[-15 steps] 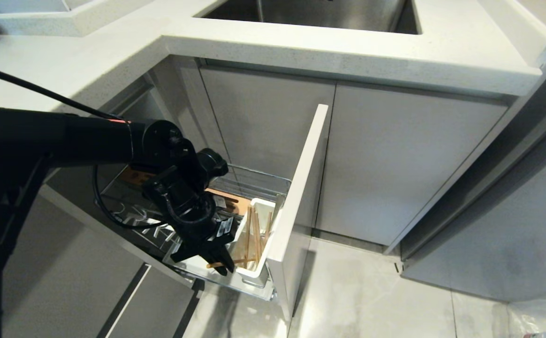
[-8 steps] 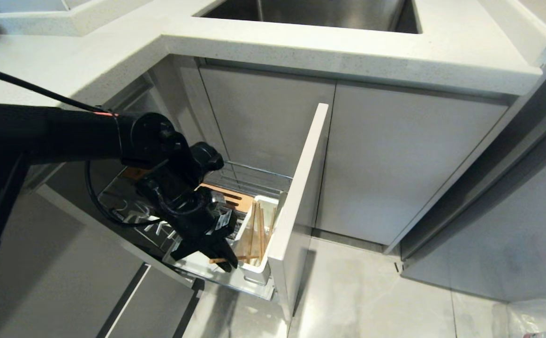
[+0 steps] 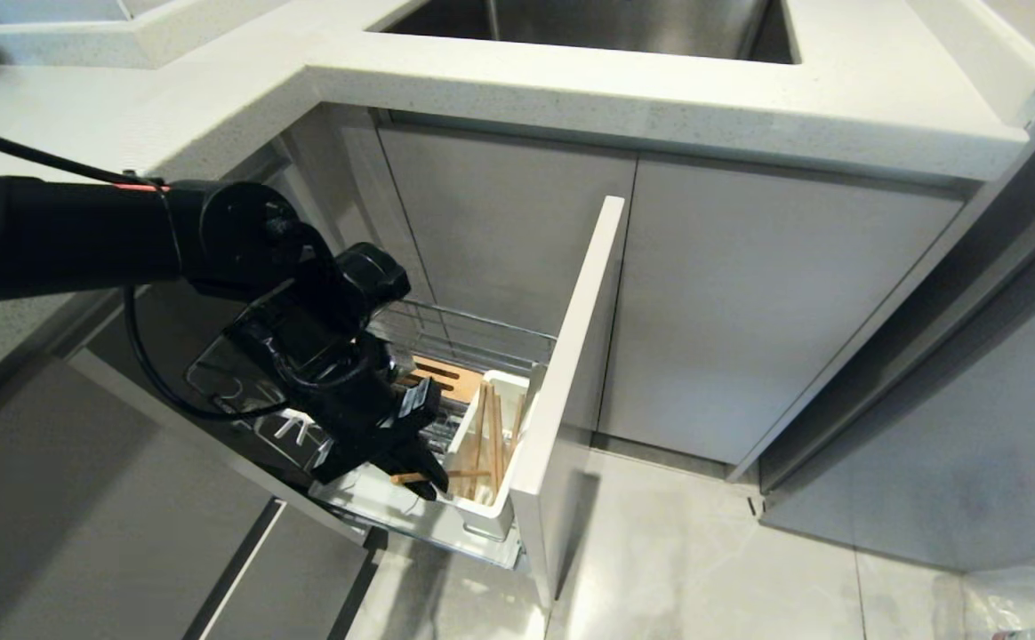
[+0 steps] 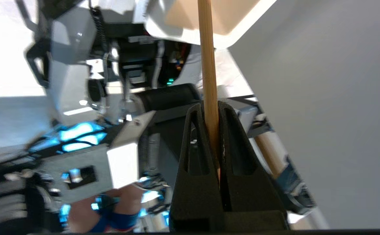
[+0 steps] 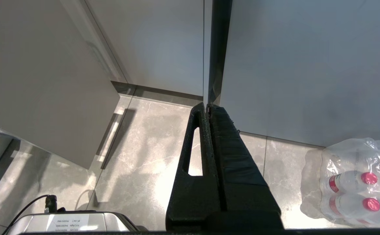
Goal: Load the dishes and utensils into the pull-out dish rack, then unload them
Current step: Take the chopsticks out of the cupboard
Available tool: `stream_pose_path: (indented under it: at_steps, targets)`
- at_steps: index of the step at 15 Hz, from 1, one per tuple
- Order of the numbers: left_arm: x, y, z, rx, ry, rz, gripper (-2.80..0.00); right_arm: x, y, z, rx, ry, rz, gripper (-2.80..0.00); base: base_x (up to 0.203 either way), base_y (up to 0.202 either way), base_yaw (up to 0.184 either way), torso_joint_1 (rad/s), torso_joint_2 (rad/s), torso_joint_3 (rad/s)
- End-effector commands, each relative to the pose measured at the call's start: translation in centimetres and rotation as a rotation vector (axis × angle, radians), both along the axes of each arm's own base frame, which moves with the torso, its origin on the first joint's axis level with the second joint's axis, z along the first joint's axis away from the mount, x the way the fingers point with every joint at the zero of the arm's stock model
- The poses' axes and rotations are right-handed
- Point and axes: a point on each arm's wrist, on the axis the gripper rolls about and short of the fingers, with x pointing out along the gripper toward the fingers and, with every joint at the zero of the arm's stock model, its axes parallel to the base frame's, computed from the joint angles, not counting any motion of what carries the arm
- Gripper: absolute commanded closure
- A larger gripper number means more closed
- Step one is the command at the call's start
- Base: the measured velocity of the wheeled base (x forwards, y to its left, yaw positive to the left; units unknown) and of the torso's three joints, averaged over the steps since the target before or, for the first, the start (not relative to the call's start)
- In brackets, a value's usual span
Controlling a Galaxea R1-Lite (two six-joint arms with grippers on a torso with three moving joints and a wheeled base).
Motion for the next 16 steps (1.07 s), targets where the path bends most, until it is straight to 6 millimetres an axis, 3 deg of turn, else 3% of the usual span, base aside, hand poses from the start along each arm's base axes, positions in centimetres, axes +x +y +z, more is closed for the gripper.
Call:
stream_pose_path:
  at_steps: [1,5,8,16]
  targets:
    - [-0.8,0.0,1.1,-0.017,-0.014,0.011,0.00,0.0,0.0,0.0,0.001,0.001,0.000,0.00,0.000,0.000,0.000,0.000,0.00,0.000]
    - [-3.1,0.6,4.5,-0.051,-0.054,0.049,0.00,0.0,0.0,0.0,-0.001,0.001,0.000,0.00,0.000,0.000,0.000,0.000,0.00,0.000]
    - [-3.9,0.9,5.9,-0.068,-0.054,0.099,0.00,0.0,0.0,0.0,-0.001,0.001,0.000,0.00,0.000,0.000,0.000,0.000,0.00,0.000]
    - [-8.5,2.4,10.7,-0.110,-0.116,0.108,0.00,0.0,0.0,0.0,-0.001,0.001,0.000,0.00,0.000,0.000,0.000,0.000,0.00,0.000]
